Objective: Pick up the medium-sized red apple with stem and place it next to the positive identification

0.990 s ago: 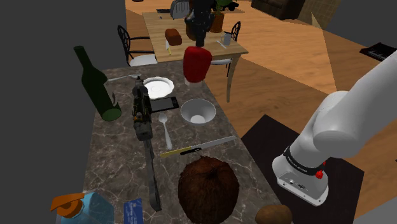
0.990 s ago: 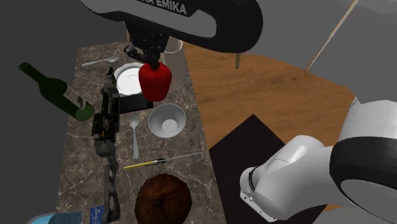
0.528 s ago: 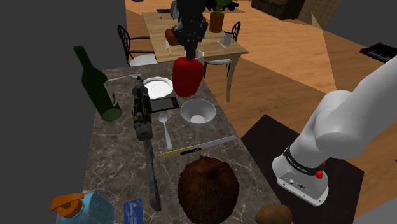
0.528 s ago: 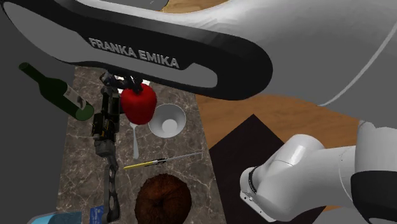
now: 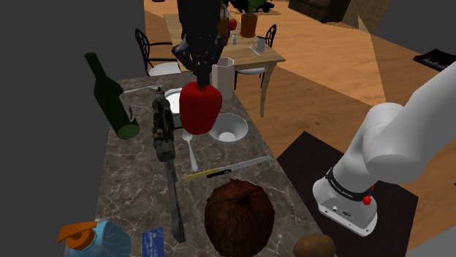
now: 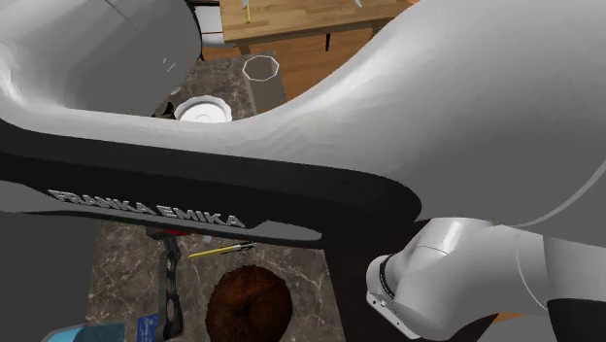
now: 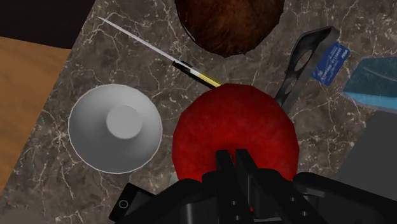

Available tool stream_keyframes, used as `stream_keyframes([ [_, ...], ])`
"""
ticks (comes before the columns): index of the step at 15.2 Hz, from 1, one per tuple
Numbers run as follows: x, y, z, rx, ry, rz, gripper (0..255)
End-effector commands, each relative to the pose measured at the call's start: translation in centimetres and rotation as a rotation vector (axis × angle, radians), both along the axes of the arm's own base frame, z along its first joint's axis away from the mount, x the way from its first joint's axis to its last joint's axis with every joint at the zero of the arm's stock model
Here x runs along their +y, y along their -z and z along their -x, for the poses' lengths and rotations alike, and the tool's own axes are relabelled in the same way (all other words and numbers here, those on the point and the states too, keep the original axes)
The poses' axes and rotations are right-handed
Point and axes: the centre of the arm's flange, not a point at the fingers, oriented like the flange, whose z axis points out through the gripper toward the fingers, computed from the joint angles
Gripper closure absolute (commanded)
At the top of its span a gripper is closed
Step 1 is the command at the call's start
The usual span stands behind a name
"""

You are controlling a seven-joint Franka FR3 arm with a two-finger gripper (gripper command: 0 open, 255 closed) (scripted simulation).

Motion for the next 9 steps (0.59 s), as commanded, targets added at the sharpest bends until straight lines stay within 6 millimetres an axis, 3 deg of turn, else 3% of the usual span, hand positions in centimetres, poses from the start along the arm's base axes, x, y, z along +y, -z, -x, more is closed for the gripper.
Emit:
stream_keyframes([
  [1, 2.2, 0.0, 1.1, 0.0, 0.002, 0.0, 255],
  [9, 11.6, 0.0, 5.9, 0.0, 0.002, 0.0, 255],
])
